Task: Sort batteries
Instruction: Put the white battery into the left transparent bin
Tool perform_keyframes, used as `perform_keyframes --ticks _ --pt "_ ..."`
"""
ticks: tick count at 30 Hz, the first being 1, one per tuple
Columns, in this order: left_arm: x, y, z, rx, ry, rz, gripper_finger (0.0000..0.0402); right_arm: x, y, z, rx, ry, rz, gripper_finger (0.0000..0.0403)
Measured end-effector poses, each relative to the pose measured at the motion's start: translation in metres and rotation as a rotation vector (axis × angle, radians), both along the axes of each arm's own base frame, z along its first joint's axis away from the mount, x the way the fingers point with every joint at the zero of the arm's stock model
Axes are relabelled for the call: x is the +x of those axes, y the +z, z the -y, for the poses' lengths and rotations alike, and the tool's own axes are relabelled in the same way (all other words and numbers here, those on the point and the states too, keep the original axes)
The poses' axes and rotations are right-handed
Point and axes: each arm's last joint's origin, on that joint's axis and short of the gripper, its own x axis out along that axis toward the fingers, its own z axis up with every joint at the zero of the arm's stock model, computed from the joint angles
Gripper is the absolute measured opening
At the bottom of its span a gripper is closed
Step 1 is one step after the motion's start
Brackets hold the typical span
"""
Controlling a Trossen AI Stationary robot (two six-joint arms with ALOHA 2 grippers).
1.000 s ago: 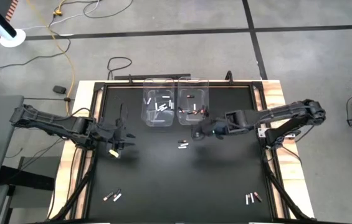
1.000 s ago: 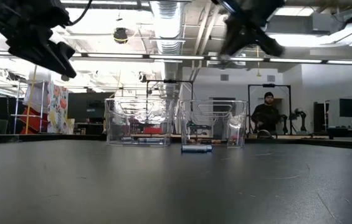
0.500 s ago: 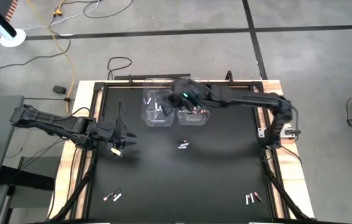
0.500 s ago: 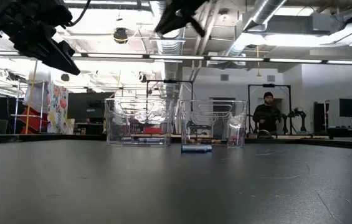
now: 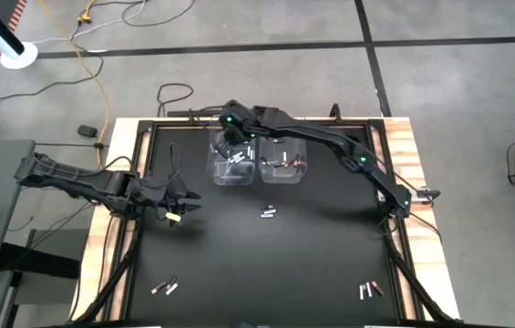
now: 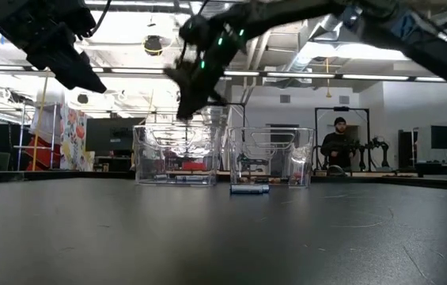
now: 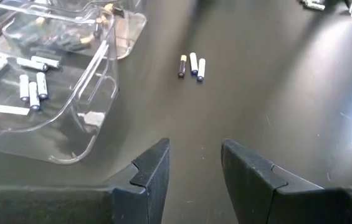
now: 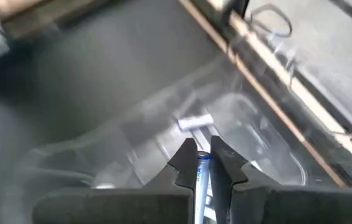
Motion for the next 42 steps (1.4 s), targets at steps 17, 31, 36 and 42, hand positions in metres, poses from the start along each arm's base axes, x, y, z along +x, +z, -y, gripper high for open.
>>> perform_keyframes --ticks 17,31,36,42 --pt "0.0 0.0 -0.003 -0.007 0.111 0.016 0.0139 0.016 -0.087 0.012 -0.043 0.177 -0.244 0.0036" --pt "-0.001 0.0 -0.004 0.006 0.141 0.015 0.0139 0.016 -0.09 0.017 -0.042 0.168 -0.244 0.0046" --pt "-0.001 0.0 -0.004 0.005 0.147 0.016 0.0139 0.016 -0.09 0.017 -0.041 0.165 -0.24 0.0073" --pt "-0.001 0.0 -0.004 0.005 0.147 0.016 0.0139 0.016 -0.09 0.017 -0.04 0.162 -0.237 0.0094"
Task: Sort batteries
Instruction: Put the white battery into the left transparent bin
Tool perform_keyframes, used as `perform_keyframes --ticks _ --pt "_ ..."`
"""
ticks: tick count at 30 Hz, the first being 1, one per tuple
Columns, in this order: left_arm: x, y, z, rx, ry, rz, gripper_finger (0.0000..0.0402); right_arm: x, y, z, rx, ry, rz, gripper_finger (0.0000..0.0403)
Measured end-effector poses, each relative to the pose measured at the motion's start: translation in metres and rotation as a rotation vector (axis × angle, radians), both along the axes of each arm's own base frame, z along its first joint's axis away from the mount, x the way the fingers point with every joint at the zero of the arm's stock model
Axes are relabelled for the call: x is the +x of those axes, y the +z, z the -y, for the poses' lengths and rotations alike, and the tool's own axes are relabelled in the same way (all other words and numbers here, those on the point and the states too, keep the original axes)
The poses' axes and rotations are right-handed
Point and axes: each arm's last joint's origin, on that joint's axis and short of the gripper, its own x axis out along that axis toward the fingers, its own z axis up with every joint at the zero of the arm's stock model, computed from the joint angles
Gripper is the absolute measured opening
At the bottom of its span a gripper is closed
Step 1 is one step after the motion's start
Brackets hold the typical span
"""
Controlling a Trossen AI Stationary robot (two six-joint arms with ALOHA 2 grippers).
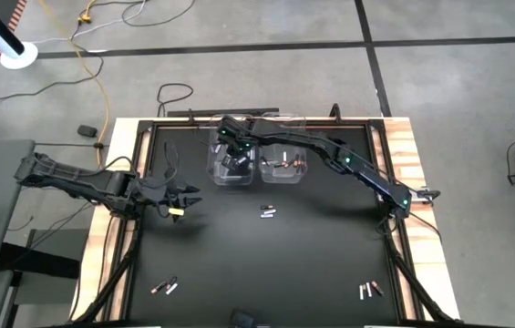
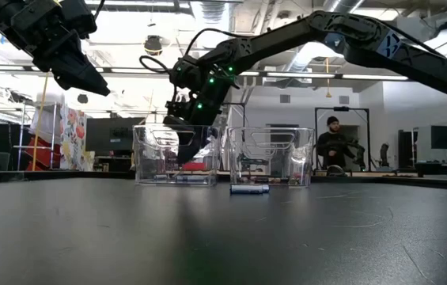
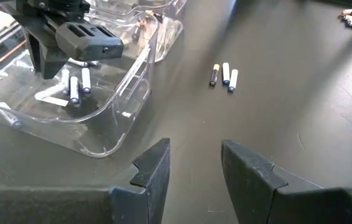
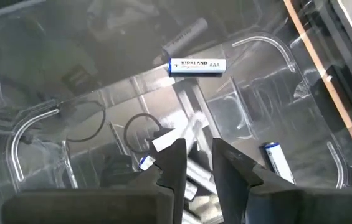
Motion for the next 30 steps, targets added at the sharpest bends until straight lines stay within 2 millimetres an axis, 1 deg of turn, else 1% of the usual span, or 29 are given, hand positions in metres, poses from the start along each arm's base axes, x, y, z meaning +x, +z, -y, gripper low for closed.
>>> perform_keyframes --ticks 3,5,9,12,17,18,20,24,27,30 --pt "0.0 0.0 0.0 0.0 0.0 0.0 0.0139 -0.002 0.004 -0.001 0.008 -0.01 -0.003 0.0097" --pt "0.0 0.0 0.0 0.0 0.0 -0.001 0.0139 -0.004 0.015 -0.001 0.008 -0.023 0.021 0.0097" --pt "-0.001 -0.001 0.0 0.004 -0.002 -0.01 0.0139 -0.013 0.054 -0.001 -0.016 -0.032 0.095 0.0097" --pt "-0.001 -0.001 0.0 0.004 -0.002 -0.009 0.0139 -0.023 0.083 -0.001 -0.021 -0.056 0.145 0.0098" --pt "0.0 -0.001 0.0 -0.009 0.006 -0.005 0.0139 -0.055 0.139 -0.009 -0.006 -0.1 0.181 0.0098" --pt "0.0 -0.001 0.0 -0.01 0.006 -0.005 0.0139 -0.061 0.146 -0.011 0.002 -0.105 0.17 0.0098" --pt "0.0 -0.001 0.0 -0.011 0.007 -0.004 0.0139 -0.074 0.161 -0.019 0.017 -0.113 0.153 0.0098" --pt "0.0 -0.001 0.0 -0.01 0.006 -0.005 0.0139 -0.091 0.176 -0.045 0.047 -0.106 0.114 0.0098" --pt "0.0 -0.001 0.0 0.007 -0.004 -0.011 0.0139 -0.099 0.179 -0.071 0.073 -0.109 0.108 0.0098" --pt "-0.001 -0.001 0.0 0.008 -0.006 -0.012 0.0139 -0.105 0.172 -0.099 0.054 -0.163 0.103 0.0098"
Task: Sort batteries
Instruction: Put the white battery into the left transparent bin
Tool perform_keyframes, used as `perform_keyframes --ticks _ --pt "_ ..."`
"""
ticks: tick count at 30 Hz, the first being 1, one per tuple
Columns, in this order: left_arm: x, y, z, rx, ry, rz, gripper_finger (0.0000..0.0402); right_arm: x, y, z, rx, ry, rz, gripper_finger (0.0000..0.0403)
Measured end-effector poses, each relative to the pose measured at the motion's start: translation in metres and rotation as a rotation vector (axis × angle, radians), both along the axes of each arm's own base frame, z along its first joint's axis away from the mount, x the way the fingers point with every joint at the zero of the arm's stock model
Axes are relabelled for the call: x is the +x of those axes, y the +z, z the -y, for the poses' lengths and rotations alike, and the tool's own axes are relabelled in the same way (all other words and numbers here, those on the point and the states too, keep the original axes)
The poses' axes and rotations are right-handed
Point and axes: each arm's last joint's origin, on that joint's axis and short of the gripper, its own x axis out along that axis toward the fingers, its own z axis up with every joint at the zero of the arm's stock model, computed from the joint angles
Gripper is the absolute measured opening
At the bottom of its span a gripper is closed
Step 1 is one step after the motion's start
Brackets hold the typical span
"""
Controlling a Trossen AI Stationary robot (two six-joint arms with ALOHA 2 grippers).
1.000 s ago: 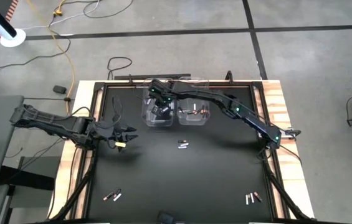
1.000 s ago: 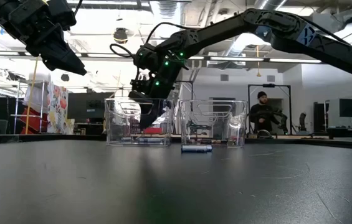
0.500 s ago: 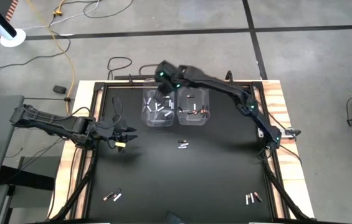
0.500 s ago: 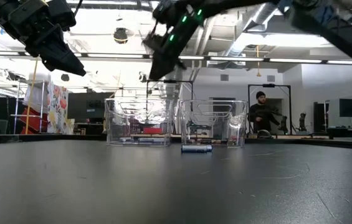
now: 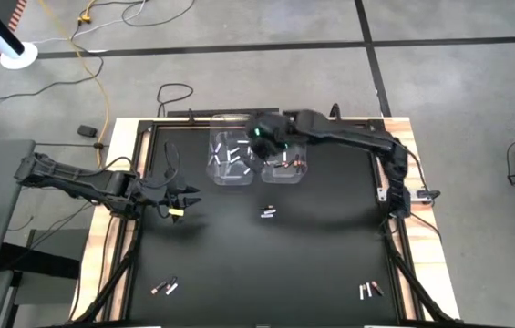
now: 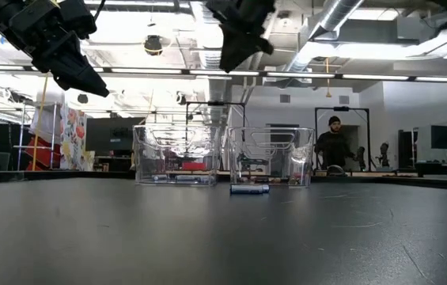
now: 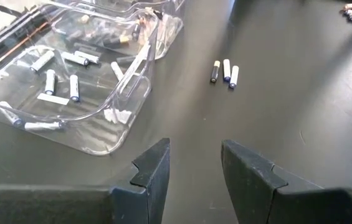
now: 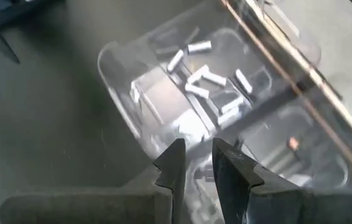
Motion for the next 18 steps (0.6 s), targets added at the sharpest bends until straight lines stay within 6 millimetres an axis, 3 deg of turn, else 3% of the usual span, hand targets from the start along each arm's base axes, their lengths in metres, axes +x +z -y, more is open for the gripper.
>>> perform_keyframes --ticks 11,18 --pt "0.0 0.0 0.0 0.015 -0.01 -0.01 0.0139 -0.054 -0.03 -0.116 0.055 -0.149 0.079 0.0098" --pt "0.0 0.0 0.0 0.015 -0.01 -0.01 0.0139 -0.094 -0.068 -0.182 0.031 -0.051 -0.006 0.0098"
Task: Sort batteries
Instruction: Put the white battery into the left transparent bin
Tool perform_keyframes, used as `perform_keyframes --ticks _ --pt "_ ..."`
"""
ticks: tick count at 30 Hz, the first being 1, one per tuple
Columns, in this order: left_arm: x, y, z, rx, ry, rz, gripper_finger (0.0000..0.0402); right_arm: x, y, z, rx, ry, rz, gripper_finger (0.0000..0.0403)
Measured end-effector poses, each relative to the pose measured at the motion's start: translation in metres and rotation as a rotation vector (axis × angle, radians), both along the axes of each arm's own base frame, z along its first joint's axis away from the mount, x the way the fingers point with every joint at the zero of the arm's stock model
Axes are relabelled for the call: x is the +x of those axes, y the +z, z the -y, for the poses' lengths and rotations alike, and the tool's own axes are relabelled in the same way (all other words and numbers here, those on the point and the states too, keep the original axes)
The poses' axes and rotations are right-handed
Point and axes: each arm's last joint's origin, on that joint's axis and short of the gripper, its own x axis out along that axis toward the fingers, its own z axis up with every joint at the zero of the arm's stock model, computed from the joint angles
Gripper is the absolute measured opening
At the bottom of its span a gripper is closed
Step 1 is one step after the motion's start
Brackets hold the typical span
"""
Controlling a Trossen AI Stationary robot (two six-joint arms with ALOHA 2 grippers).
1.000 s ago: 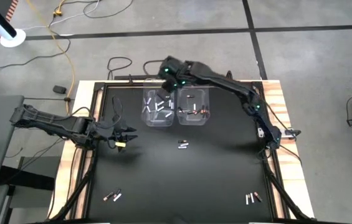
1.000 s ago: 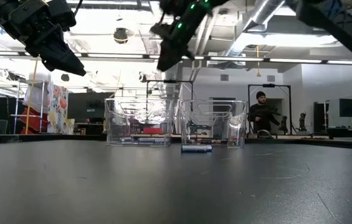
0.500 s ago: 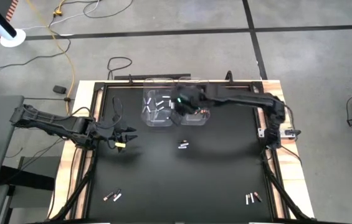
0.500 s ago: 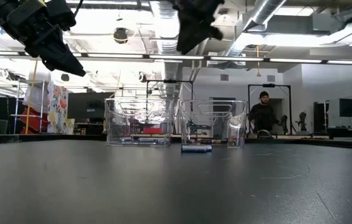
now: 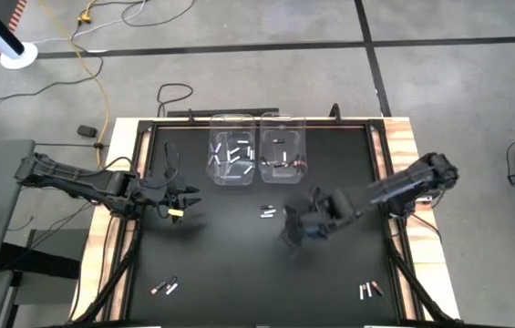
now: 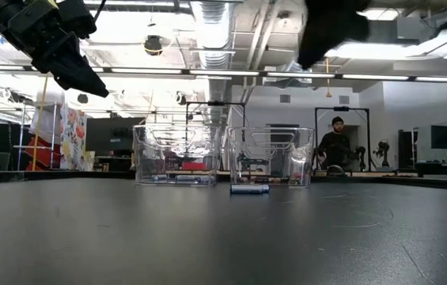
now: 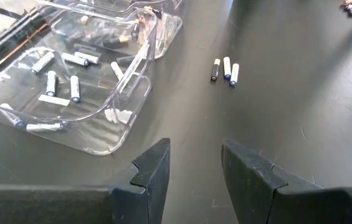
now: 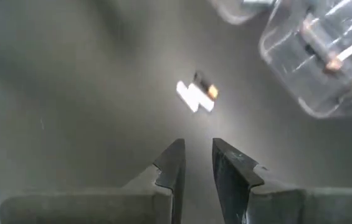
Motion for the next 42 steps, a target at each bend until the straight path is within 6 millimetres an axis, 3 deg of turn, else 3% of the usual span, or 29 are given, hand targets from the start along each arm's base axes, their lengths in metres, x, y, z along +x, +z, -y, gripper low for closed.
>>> perform_keyframes --ticks 4,7,15,21,31,37,42 --pt "0.0 0.0 0.0 0.0 0.0 0.0 0.0139 -0.014 -0.027 -0.021 -0.031 0.091 -0.087 0.0098" --pt "0.0 0.0 0.0 0.0 0.0 0.0 0.0139 -0.023 -0.049 -0.03 0.004 0.056 -0.134 0.0098" --pt "0.0 0.0 0.0 0.001 0.001 0.0 0.0139 -0.029 -0.088 -0.034 0.024 0.191 0.042 0.0098" --pt "0.0 0.0 0.0 0.073 -0.032 -0.02 0.0139 -0.033 -0.123 -0.012 -0.001 0.218 0.125 0.0098" --pt "-0.002 -0.002 -0.001 0.118 -0.059 -0.06 0.0139 -0.035 -0.155 0.035 -0.046 0.369 0.264 0.0098" --pt "-0.002 -0.004 -0.001 0.124 -0.063 -0.077 0.0139 -0.04 -0.168 0.073 -0.074 0.269 0.224 0.0098" --pt "-0.002 -0.004 -0.001 0.136 -0.07 -0.08 0.0139 -0.04 -0.168 0.09 -0.026 0.142 0.242 0.0098"
